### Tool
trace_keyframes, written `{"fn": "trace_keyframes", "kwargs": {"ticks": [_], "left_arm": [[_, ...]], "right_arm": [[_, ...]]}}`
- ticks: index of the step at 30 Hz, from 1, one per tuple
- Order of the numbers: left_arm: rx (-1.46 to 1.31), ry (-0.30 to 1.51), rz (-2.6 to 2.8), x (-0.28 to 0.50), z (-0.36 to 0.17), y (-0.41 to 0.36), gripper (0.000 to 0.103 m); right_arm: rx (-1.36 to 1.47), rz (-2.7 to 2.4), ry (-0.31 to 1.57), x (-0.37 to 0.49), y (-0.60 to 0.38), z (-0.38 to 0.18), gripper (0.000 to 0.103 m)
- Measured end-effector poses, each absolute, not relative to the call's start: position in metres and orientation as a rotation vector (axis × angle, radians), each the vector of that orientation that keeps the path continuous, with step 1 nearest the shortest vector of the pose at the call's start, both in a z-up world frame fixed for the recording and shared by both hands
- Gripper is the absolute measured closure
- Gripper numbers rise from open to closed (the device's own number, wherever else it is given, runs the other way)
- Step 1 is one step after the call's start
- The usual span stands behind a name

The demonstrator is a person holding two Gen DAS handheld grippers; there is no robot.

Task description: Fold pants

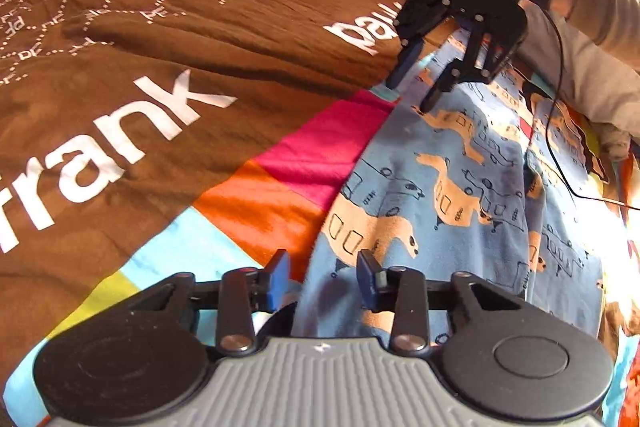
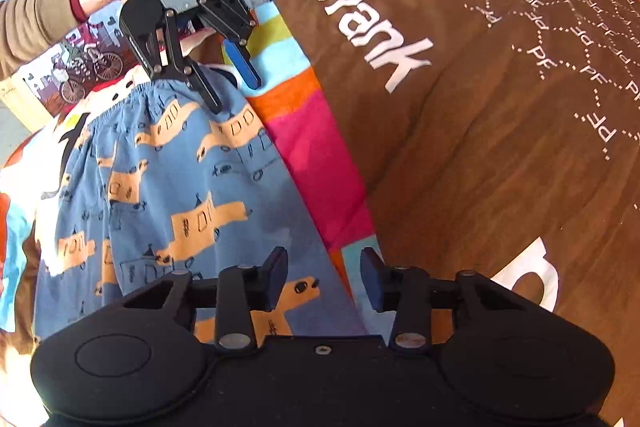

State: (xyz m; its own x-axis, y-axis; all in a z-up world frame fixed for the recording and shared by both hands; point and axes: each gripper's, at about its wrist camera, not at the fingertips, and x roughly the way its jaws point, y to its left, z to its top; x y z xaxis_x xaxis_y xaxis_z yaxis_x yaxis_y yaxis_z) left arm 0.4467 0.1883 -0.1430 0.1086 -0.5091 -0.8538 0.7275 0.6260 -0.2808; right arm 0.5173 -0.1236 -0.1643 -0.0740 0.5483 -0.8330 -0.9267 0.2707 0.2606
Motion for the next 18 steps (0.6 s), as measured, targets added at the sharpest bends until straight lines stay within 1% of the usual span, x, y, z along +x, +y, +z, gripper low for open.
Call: {"fn": "trace_keyframes", "kwargs": {"ticks": [1,4,9,12,13,14,15,18], "left_arm": [[0.242,1.152,-0.929,0.446,-0.145,0.187,0.072],[0.27,1.166,-0.933,0.444,-0.152,0.188,0.078],[0.217,1.189,-0.944,0.445,-0.156,0.197,0.079],[0.228,1.201,-0.949,0.445,-0.156,0.198,0.082],[0.233,1.2,-0.943,0.445,-0.156,0.197,0.086],[0.247,1.192,-0.931,0.444,-0.156,0.197,0.095],[0.27,1.18,-0.916,0.443,-0.156,0.196,0.098],[0.305,1.155,-0.912,0.439,-0.154,0.194,0.103]], "right_arm": [[-0.469,1.292,1.057,0.519,-0.124,-0.168,0.063],[-0.458,1.299,1.075,0.524,-0.125,-0.176,0.064],[-0.434,1.344,1.121,0.53,-0.127,-0.179,0.063],[-0.455,1.372,1.161,0.528,-0.127,-0.179,0.067],[-0.462,1.368,1.16,0.528,-0.127,-0.18,0.074],[-0.472,1.36,1.159,0.527,-0.128,-0.18,0.093],[-0.479,1.359,1.169,0.527,-0.128,-0.182,0.103],[-0.52,1.358,1.13,0.519,-0.127,-0.178,0.103]]}}
